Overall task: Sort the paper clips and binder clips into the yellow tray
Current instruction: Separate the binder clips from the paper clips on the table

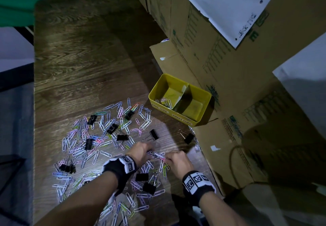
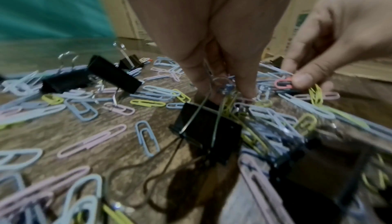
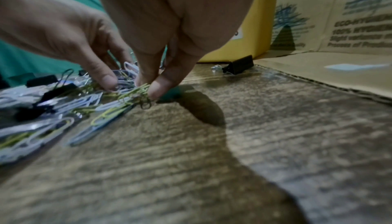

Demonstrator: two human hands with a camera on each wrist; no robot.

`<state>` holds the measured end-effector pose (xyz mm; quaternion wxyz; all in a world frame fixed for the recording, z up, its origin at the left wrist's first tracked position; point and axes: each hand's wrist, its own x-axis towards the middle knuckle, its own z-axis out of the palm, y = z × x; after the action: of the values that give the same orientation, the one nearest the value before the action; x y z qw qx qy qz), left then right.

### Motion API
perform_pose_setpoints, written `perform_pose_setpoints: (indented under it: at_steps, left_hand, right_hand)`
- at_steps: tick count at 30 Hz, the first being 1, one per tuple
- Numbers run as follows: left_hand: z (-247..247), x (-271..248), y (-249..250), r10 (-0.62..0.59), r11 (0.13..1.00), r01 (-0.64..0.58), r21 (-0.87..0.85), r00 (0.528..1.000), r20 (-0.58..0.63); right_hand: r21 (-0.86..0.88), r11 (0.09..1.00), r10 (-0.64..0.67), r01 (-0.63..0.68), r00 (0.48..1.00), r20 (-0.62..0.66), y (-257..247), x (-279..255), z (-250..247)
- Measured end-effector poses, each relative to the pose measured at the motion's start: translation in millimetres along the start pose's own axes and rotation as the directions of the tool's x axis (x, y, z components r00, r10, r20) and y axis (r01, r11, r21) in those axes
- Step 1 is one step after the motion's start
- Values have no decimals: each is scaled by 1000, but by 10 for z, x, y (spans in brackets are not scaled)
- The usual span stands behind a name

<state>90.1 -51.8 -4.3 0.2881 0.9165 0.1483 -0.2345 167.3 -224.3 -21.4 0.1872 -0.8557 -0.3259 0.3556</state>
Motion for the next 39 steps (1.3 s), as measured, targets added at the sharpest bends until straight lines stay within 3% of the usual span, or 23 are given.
perform_pose_setpoints:
  at_steps: [4, 7, 9, 12, 17, 21, 24, 26, 28, 30, 32, 35, 37, 39]
  left_hand:
    - [-126, -8, -88, -18, 986, 13, -167, 999, -27]
    - [-223, -27, -158, -104, 954, 98, -284, 995, -4]
    - [-288, -55, -197, -151, 878, 152, -455, 988, 38]
    - [-464, -91, -249, -179, 686, 179, -705, 981, 75]
    - [-996, 28, -75, -156, 467, 47, -883, 987, -30]
    - [-1455, 394, 259, -166, 349, -149, -925, 962, -217]
    - [-1599, 747, 449, -219, 451, -195, -871, 922, -319]
    - [-1561, 962, 500, -205, 611, -158, -776, 915, -347]
    - [-1502, 1091, 490, -133, 860, -71, -506, 925, -355]
    - [-1428, 1109, 474, -10, 983, -44, -176, 957, -291]
    - [-1337, 1040, 473, 145, 989, -146, 10, 966, -214]
    - [-1144, 836, 404, 332, 929, -269, 255, 909, -252]
    - [-1011, 639, 339, 394, 900, -274, 338, 843, -366]
    - [-867, 409, 274, 405, 904, -296, 307, 824, -396]
  right_hand:
    - [111, 993, 40, -40, 999, 1, 20, 34, -66]
    - [173, 984, 45, -43, 999, -11, 63, 36, -108]
    - [223, 973, 60, -53, 998, -24, 86, 18, -143]
    - [330, 943, 4, 27, 995, -95, 85, -30, -244]
    - [626, 772, 52, 110, 971, -235, -81, -103, -495]
    - [677, 686, 43, 269, 913, -406, -305, -68, -834]
    - [675, 650, 59, 349, 862, -503, -462, 43, -1079]
    - [675, 611, 52, 413, 830, -555, -570, 148, -1243]
    - [689, 595, 72, 414, 827, -558, -655, 295, -1401]
    - [704, 598, 95, 383, 838, -537, -687, 462, -1527]
    - [670, 669, 142, 323, 829, -542, -676, 668, -1612]
    - [586, 787, 173, 194, 842, -512, -644, 981, -1685]
    - [382, 918, 102, 110, 863, -495, -645, 1173, -1674]
    - [116, 992, 7, 43, 915, -404, -696, 1258, -1632]
